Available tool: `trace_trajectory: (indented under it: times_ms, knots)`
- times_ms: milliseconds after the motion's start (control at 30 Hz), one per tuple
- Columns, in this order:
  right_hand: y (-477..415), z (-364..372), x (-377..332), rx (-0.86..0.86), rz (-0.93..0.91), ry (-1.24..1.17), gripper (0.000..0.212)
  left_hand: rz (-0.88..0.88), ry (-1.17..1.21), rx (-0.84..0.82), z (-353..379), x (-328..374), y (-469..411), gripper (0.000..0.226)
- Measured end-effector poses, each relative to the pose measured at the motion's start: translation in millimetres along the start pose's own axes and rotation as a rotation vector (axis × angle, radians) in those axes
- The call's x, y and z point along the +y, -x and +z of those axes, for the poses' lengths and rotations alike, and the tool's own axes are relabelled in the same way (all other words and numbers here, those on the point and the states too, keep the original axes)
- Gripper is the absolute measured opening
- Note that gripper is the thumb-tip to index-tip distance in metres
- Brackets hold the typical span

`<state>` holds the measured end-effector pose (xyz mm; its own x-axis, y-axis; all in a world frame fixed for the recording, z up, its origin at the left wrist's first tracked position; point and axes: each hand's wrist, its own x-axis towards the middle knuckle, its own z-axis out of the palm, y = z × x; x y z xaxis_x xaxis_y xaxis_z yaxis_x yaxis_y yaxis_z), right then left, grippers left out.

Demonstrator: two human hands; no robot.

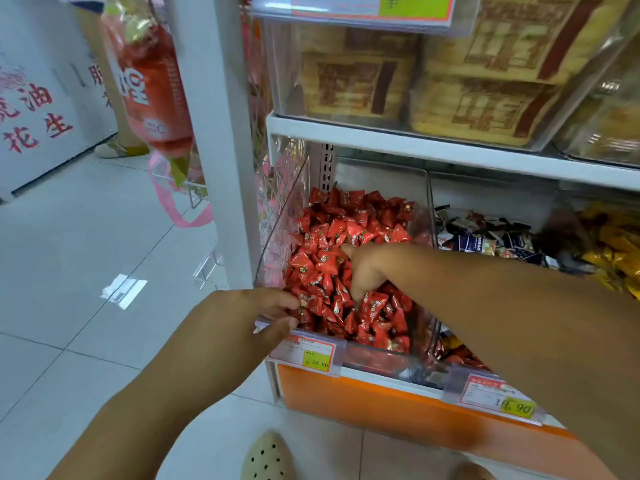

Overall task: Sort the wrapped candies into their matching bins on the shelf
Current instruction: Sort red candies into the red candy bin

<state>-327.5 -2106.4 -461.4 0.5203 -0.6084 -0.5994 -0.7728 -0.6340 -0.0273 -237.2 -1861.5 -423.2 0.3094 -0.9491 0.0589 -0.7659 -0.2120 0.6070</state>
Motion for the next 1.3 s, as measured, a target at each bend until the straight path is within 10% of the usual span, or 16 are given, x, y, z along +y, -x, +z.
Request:
trace_trajectory:
  times_ms: [233, 467, 633, 967, 1300]
  knots:
    - [33, -17, -4, -0.045, 0.042, -0.379, 0.089, -0.016, 0.014, -0.003, 0, 0, -2, 0.017]
    - [64, -60, -2, 0.020, -0.010, -0.863, 0.015, -0.019, 0.037, -0.037, 7, 5, -8, 0.018]
    - [68, -71, -16, -0.125, -0.136, -0.928, 0.072, -0.025, 0.054, -0.033, 4, 3, -8, 0.015]
    - [14, -20, -47, 0.021, -0.102, 0.010, 0.126, -0.050, 0.042, -0.040, 1, -6, -8, 0.015]
    - [9, -14, -32, 0.255, -0.145, -0.266, 0.089, -0.070, 0.035, -0.043, 1, -2, -9, 0.018]
